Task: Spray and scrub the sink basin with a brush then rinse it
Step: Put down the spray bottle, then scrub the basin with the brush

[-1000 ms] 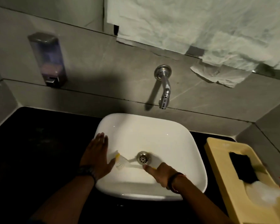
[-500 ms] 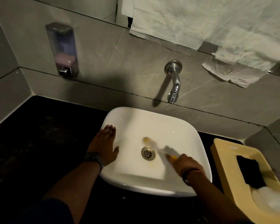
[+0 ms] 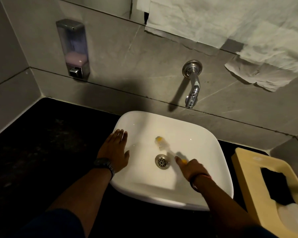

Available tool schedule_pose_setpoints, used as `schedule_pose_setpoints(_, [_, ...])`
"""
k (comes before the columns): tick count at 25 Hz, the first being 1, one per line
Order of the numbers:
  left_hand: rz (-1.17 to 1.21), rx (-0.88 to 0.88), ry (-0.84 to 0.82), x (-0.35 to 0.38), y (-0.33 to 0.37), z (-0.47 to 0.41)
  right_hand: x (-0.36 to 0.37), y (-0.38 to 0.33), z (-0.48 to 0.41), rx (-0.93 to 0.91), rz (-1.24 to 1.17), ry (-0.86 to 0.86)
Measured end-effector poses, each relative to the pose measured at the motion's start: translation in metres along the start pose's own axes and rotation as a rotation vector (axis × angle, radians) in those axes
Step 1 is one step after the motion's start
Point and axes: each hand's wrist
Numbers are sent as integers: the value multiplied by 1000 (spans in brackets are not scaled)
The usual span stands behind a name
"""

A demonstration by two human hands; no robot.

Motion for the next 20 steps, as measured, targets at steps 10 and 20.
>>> schedule_pose_setpoints(10, [7, -26, 22, 2, 0, -2, -61, 75, 11, 74, 191, -216])
schedule_pose_setpoints(20, [11, -28, 23, 3, -1, -3, 18, 3, 19, -200, 59, -198])
Point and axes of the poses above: each hand's wrist, its own z-axis away from the middle knuckle, its own x-axis out of the palm, y = z × x, and after that the axes turned 2 degrees about -z, right-handed
